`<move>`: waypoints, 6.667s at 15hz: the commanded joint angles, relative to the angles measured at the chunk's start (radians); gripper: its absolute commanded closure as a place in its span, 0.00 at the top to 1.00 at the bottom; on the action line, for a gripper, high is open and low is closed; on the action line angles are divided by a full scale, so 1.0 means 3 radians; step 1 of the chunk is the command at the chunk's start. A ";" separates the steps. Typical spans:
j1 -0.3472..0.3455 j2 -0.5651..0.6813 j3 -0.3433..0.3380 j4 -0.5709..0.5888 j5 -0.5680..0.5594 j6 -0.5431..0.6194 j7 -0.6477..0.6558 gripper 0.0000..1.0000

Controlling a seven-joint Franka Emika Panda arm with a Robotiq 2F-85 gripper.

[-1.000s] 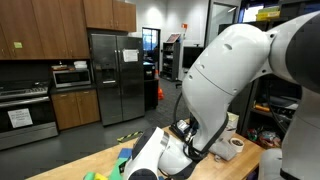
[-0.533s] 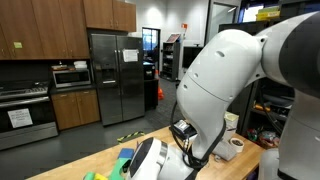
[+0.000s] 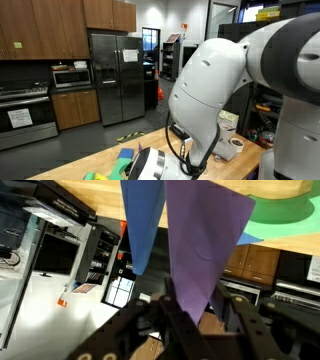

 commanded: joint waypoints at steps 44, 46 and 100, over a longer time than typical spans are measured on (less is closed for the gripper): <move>-0.0159 0.0894 0.0168 0.0487 -0.0326 -0.0382 -0.0240 0.13; -0.0164 0.0907 0.0170 0.0501 -0.0319 -0.0377 -0.0260 0.13; -0.0075 -0.0682 0.0095 -0.0148 0.0475 0.1618 -0.0939 1.00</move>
